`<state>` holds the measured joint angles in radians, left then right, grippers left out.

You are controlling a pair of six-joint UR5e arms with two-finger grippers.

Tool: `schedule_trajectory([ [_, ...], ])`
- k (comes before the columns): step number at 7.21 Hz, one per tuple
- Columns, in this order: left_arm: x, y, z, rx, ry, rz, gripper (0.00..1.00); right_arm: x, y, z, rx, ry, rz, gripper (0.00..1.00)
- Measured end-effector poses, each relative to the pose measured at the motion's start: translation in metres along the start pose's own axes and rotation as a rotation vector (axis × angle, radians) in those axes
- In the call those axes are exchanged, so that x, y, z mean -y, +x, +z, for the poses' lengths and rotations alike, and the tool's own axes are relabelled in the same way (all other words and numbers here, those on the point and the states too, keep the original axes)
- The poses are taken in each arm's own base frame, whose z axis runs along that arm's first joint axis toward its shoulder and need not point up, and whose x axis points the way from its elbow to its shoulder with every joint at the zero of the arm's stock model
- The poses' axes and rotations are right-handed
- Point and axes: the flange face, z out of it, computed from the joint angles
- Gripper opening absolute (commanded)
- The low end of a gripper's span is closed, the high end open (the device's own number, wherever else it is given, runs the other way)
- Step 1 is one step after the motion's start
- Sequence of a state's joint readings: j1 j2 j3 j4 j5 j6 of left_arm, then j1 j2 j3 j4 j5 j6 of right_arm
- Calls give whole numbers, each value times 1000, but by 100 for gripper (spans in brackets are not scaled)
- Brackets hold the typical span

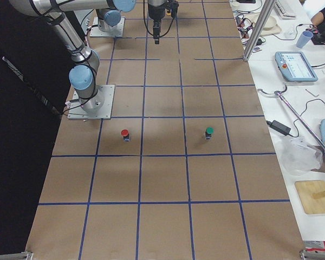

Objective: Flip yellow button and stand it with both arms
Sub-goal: 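Close the left gripper on the yellow button's base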

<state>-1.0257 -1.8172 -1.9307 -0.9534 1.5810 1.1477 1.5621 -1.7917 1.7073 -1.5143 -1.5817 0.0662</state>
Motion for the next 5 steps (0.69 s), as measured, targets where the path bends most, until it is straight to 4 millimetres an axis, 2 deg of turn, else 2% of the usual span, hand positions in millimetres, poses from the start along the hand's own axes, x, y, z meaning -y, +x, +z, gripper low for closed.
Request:
schedule_trajectory([
  [2, -15, -2, 26, -31, -12, 11, 96, 0, 0, 0, -1, -1, 0, 100],
  [5, -19, 0, 33, -13, -5, 12, 93, 0, 0, 0, 0, 1, 0, 100],
])
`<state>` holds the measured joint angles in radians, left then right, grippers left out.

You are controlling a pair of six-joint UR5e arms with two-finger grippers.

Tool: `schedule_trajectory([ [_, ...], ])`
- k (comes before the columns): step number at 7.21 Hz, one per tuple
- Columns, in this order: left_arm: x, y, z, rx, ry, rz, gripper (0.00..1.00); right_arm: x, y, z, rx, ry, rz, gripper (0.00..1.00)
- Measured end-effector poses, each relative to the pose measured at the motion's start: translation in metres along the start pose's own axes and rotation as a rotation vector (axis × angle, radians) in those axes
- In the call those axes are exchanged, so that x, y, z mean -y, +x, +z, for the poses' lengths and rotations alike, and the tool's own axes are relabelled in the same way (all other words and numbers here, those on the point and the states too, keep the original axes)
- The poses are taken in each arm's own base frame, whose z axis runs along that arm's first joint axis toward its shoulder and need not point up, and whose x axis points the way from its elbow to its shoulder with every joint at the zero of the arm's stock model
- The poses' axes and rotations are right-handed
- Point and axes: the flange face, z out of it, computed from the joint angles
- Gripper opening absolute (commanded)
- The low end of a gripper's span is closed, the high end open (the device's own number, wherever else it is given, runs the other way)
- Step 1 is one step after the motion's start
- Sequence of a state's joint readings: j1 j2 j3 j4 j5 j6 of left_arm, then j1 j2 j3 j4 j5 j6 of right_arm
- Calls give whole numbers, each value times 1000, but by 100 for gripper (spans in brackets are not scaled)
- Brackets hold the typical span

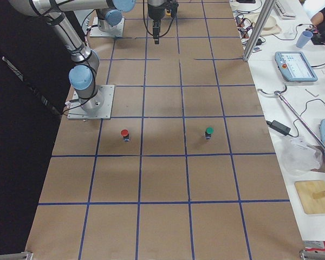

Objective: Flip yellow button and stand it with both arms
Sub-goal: 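Close the left gripper on the yellow button's base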

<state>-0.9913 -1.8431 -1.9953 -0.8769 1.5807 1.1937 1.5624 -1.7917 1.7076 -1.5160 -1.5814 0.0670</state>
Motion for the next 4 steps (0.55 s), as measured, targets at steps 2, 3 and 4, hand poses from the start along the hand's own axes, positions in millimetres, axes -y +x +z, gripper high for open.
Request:
schedule_trajectory([
  [2, -1, 2, -2, 6, 0, -7, 93, 0, 0, 0, -1, -1, 0, 100],
  [3, -2, 4, -3, 8, -1, -15, 93, 0, 0, 0, -1, -2, -3, 100],
  [4, -3, 6, -3, 9, -2, -24, 93, 0, 0, -1, 0, -1, -10, 100],
])
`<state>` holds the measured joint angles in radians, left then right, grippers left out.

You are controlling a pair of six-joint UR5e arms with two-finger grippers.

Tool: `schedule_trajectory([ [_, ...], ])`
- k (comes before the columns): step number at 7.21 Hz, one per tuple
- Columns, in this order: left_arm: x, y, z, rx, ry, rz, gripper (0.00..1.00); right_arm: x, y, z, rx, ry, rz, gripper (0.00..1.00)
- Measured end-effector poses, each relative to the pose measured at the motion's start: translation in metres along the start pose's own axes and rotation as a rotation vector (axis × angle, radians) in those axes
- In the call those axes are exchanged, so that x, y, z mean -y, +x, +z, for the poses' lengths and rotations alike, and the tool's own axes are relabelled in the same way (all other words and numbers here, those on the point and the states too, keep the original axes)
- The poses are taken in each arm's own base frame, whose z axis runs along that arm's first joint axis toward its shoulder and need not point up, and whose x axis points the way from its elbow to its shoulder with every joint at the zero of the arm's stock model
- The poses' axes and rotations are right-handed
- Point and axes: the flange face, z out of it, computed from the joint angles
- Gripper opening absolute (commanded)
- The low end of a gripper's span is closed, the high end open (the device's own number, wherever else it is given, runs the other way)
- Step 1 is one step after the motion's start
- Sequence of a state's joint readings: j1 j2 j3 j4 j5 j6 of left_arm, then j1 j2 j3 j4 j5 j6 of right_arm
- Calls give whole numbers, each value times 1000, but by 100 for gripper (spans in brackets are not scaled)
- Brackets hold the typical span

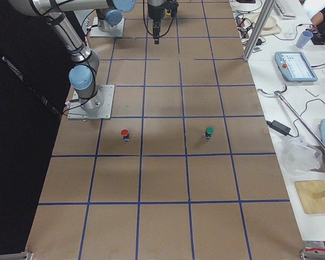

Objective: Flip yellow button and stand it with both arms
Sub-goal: 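Close the left gripper on the yellow button's base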

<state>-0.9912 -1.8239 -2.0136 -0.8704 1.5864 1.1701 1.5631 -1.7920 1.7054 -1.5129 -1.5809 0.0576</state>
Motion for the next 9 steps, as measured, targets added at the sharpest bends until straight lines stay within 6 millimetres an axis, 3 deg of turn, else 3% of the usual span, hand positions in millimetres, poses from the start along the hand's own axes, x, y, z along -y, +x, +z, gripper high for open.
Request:
schedule_trajectory([
  [4, -1, 3, -4, 5, -4, -20, 80, -1, 0, 1, -2, -6, -1, 100],
  [8, -1, 3, -5, 5, -3, -23, 28, 0, 0, 0, -3, -4, 8, 100],
  [9, -1, 4, -5, 6, -3, -22, 21, 0, 0, 0, -3, -5, 9, 100],
])
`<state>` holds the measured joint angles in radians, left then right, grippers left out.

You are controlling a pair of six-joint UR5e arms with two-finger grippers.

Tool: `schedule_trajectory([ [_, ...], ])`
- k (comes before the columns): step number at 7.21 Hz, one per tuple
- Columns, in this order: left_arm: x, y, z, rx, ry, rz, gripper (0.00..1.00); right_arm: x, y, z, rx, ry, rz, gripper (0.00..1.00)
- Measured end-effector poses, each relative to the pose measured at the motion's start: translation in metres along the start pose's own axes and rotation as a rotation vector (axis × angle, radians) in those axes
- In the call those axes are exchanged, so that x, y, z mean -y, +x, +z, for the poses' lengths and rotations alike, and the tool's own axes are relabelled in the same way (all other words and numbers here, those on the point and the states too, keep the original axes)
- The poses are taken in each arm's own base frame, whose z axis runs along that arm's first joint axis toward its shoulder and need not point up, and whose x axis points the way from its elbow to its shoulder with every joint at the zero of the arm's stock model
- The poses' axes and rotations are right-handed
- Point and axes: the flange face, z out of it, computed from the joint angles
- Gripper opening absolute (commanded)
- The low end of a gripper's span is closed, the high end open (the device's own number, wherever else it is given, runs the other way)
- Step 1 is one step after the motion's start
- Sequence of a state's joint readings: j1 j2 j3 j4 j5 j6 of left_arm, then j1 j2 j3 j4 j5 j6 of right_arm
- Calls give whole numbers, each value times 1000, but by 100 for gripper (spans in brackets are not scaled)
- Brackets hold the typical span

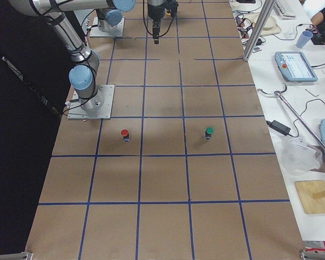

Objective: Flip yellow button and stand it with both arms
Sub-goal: 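Close the left gripper on the yellow button's base, then lift the yellow button with the left gripper while the right gripper approaches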

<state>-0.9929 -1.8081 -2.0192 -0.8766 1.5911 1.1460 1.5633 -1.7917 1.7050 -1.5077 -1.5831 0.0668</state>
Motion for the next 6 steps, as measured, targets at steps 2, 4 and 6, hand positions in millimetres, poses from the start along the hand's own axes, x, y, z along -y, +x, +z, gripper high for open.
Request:
schedule_trajectory([
  [2, 1, 1, -3, 3, 0, 2, 21, 0, 0, 1, 0, -2, 1, 100],
  [4, 2, 8, -21, 15, 9, 8, 21, 0, 0, 1, 0, -1, 1, 100],
  [6, 8, 34, -51, -50, 76, -1, 19, 2, 3, -1, 6, 2, 24, 100],
])
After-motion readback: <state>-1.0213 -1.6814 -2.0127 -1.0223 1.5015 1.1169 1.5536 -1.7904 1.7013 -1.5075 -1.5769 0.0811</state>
